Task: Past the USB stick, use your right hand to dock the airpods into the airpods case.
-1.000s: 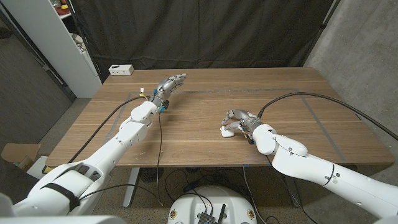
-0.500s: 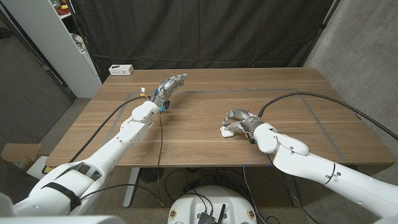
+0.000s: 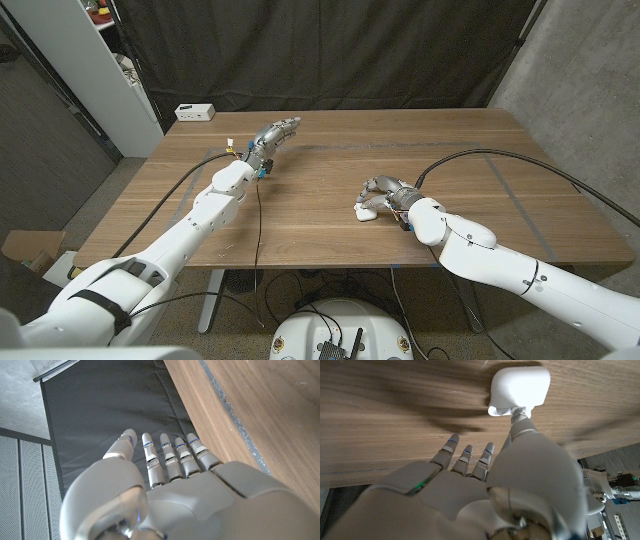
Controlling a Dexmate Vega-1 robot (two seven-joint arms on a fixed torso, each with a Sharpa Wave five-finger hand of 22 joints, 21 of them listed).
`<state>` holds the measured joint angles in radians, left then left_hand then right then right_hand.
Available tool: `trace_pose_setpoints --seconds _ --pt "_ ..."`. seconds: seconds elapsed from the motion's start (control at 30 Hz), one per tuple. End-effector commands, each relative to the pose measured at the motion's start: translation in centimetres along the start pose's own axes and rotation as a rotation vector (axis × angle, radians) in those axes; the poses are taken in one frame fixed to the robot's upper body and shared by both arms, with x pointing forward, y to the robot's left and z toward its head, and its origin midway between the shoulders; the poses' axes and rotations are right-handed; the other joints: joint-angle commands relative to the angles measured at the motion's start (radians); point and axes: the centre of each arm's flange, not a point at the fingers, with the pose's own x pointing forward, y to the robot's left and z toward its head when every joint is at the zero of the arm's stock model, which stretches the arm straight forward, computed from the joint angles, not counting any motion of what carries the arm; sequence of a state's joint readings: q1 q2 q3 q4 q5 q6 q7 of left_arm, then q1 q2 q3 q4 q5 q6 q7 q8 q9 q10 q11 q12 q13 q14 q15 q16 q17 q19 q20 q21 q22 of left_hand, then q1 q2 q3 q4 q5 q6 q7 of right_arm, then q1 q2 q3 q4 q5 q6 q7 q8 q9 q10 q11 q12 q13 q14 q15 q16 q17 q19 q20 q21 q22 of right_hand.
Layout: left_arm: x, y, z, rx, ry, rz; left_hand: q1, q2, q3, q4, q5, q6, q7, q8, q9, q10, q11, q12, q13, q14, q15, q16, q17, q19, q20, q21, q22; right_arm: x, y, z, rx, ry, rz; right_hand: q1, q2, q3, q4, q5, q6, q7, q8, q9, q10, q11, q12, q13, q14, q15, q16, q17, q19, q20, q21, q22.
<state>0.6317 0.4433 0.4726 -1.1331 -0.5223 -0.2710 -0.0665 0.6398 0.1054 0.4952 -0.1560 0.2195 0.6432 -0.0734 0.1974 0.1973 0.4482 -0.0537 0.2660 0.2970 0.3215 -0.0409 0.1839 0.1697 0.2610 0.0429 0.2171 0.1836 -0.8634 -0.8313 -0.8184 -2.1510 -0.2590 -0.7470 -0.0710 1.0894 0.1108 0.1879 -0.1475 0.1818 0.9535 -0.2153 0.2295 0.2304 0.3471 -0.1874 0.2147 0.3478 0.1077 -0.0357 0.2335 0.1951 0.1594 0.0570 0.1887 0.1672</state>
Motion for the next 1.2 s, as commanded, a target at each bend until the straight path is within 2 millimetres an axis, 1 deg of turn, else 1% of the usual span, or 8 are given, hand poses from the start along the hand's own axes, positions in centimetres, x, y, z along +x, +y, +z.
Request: trace_pose_setpoints --seconds 0.03,0.33,0.5,0.63,0.67,0.8,0.97,1.2 --pt "0.2 0.1 0.0 -0.001 0.001 -0.006 -0.005 -0.002 -0.001 -0.001 0.005 0.007 0.000 -0.001 0.002 0.003 0.001 -0.002 0.004 -0.006 -0.052 -0.002 0.002 0.000 0.000 -0.003 0.003 -0.2 0.1 -0.2 0.010 -0.012 -0.038 0.000 0.001 0.007 -0.003 -0.001 0.017 0.005 0.013 0.011 0.020 0.000 0.010 -0.001 0.028 -0.123 0.010 0.001 0.025 -0.004 0.008 0.000" --pt "0.1 0.0 -0.2 -0.004 0.006 -0.006 -0.005 -0.001 0.000 -0.001 0.005 0.005 -0.001 -0.001 0.002 0.003 0.002 -0.003 0.004 -0.007 -0.052 -0.002 0.002 0.001 0.001 -0.003 0.003 -0.7 0.2 -0.1 0.041 -0.019 -0.078 0.003 -0.003 0.008 -0.006 -0.002 0.019 0.010 0.019 0.025 0.042 0.004 0.018 0.000 0.055 -0.132 0.017 0.000 0.047 -0.012 0.010 0.000" --pt "0.2 -0.1 -0.2 -0.004 0.009 -0.009 -0.006 -0.001 0.000 -0.001 0.006 0.005 -0.001 -0.002 0.002 0.003 0.002 -0.003 0.004 -0.007 -0.051 -0.002 0.002 0.001 0.002 -0.003 0.003 -0.7 0.2 -0.3 0.051 -0.018 -0.056 0.006 -0.005 0.009 -0.008 -0.002 0.025 0.014 0.024 0.034 0.046 0.006 0.019 0.001 0.064 -0.136 0.019 0.000 0.057 -0.016 0.010 0.000" --pt "0.4 -0.2 -0.2 -0.002 0.011 -0.012 -0.006 -0.001 0.000 -0.001 0.006 0.006 0.000 -0.001 0.002 0.004 0.002 -0.003 0.004 -0.007 -0.051 -0.002 0.002 0.001 0.002 -0.003 0.003 -0.4 0.0 -0.4 0.045 -0.020 -0.013 0.014 -0.002 0.015 -0.010 0.000 -0.015 0.001 0.004 0.032 0.024 0.002 0.009 0.002 0.053 -0.135 0.013 0.002 0.050 -0.015 0.003 0.000" --pt "0.4 -0.2 -0.2 -0.002 0.011 -0.013 -0.007 -0.001 0.000 -0.001 0.006 0.004 -0.004 -0.002 0.002 0.004 0.002 -0.003 0.004 -0.006 -0.051 -0.002 0.002 0.001 0.002 -0.003 0.003 -0.4 -0.1 -0.4 0.044 -0.021 -0.007 0.016 -0.001 0.016 -0.011 0.001 -0.027 -0.002 -0.002 0.031 0.014 0.007 0.005 0.002 0.047 -0.133 0.011 0.003 0.048 -0.015 0.001 0.000" --pt "0.5 -0.3 -0.2 -0.002 0.013 -0.013 -0.007 -0.001 0.000 -0.001 0.006 0.006 0.000 -0.001 0.002 0.004 0.001 -0.003 0.004 -0.007 -0.051 -0.002 0.002 0.001 0.004 -0.003 0.003 -0.1 -0.2 -0.5 0.042 -0.025 0.013 0.020 0.001 0.019 -0.011 0.003 -0.044 -0.005 -0.013 0.027 0.000 0.009 0.000 0.002 0.034 -0.132 0.006 0.005 0.044 -0.016 -0.001 0.000" --pt "0.7 -0.3 -0.2 -0.003 0.015 -0.013 -0.007 -0.001 0.001 -0.002 0.006 0.001 -0.001 -0.003 0.002 0.003 0.000 -0.004 0.004 -0.008 -0.050 -0.003 0.002 0.001 0.005 -0.003 0.003 0.2 -0.4 -0.6 0.043 -0.029 0.031 0.021 0.003 0.022 -0.010 0.004 -0.057 -0.007 -0.021 0.022 -0.011 0.005 -0.003 0.003 0.026 -0.130 0.003 0.007 0.040 -0.015 -0.003 0.000" --pt "0.9 -0.3 -0.2 -0.003 0.020 -0.017 -0.008 -0.001 0.001 -0.002 0.007 0.005 -0.001 -0.002 0.002 0.004 0.000 -0.003 0.004 -0.008 -0.051 -0.003 0.002 0.001 0.006 -0.003 0.003 0.5 -0.4 -0.6 0.042 -0.032 0.052 0.021 0.005 0.023 -0.009 0.005 -0.055 -0.008 -0.021 0.020 -0.014 0.005 -0.003 0.003 0.023 -0.130 0.003 0.008 0.037 -0.014 -0.003 0.000"
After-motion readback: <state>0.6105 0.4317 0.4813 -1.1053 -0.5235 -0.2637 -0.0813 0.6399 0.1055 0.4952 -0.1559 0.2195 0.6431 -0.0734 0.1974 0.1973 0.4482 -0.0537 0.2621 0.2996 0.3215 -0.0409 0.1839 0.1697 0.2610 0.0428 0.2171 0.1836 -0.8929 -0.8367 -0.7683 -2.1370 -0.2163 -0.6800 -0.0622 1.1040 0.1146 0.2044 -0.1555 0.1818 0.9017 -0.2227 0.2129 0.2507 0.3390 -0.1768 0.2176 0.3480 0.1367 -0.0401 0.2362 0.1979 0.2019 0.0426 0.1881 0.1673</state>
